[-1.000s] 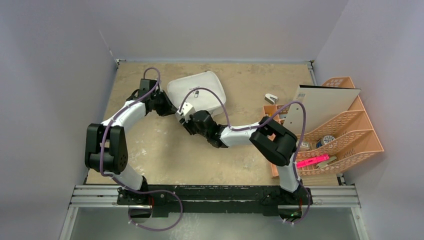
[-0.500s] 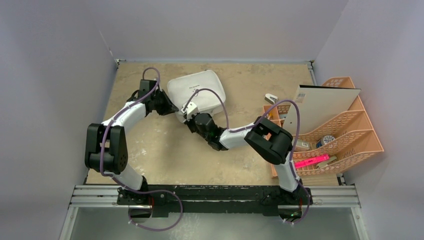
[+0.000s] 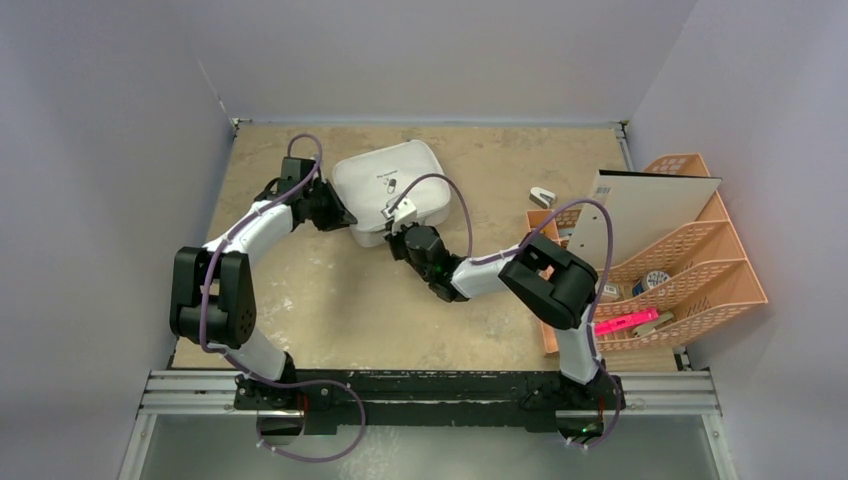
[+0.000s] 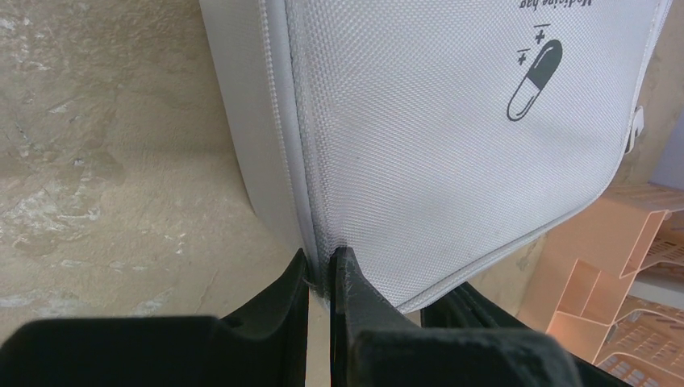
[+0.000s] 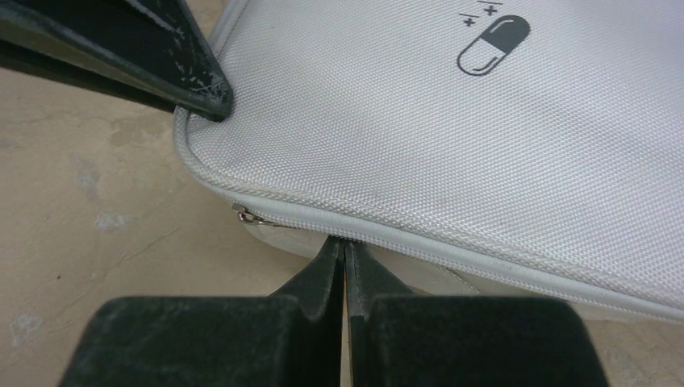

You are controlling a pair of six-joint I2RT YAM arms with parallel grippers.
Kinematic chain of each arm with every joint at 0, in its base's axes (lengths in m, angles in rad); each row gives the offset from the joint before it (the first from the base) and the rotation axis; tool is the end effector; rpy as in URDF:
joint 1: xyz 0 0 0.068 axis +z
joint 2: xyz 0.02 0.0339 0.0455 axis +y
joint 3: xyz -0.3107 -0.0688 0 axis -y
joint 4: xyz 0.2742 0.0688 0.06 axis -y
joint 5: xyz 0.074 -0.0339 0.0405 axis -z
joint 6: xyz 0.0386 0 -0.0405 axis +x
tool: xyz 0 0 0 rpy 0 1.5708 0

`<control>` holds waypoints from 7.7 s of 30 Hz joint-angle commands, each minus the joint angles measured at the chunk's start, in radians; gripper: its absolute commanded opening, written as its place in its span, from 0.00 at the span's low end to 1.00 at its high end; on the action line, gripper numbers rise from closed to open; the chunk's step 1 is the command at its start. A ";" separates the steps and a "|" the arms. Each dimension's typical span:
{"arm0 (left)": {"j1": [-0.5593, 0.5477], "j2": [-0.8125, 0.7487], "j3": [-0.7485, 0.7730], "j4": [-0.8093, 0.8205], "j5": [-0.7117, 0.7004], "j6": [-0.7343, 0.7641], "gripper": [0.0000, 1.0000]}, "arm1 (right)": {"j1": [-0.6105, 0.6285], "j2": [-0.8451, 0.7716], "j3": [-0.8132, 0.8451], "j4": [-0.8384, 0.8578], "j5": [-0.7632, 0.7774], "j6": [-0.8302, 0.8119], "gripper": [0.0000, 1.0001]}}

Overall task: Organize the medicine kit
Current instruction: Zip the medicine box at the center of the board.

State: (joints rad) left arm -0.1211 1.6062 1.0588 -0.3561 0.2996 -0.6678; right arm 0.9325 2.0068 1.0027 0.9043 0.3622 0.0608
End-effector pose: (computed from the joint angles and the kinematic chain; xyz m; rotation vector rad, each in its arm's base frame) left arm 0.3609 -0.0554 0.2454 -0.5601 2.4920 -0.6952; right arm 0.2842 0.3601 0.1850 -0.4518 1.6219 0.4488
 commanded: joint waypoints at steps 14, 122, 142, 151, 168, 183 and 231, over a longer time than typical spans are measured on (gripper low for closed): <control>-0.006 -0.050 0.004 -0.034 0.078 0.004 0.00 | -0.096 -0.117 -0.023 -0.036 -0.550 -0.190 0.49; 0.161 -0.057 0.004 -0.141 -0.001 0.161 0.00 | -0.363 -0.164 0.019 -0.295 -0.051 0.006 0.00; 0.189 0.101 0.247 -0.154 -0.038 0.196 0.00 | -0.385 -0.194 -0.030 -0.263 -0.294 -0.069 0.00; 0.189 0.050 0.377 -0.207 0.000 0.147 0.31 | -0.302 -0.166 -0.011 -0.231 -0.351 -0.005 0.00; -0.114 -0.153 -0.032 0.038 -0.001 -0.222 0.43 | -0.158 -0.150 -0.035 -0.114 -0.332 0.146 0.00; -0.114 -0.241 -0.196 0.120 -0.179 -0.420 0.50 | -0.013 -0.136 -0.045 -0.043 -0.255 0.192 0.00; -0.114 -0.173 -0.104 -0.080 -0.226 -0.051 0.00 | -0.164 -0.225 -0.090 -0.192 -0.101 -0.003 0.00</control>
State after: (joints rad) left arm -0.2459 1.4807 0.9306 -0.3138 0.1299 -0.8898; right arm 0.8818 1.8515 0.9092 0.7479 0.1123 0.0864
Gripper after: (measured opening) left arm 0.058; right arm 0.005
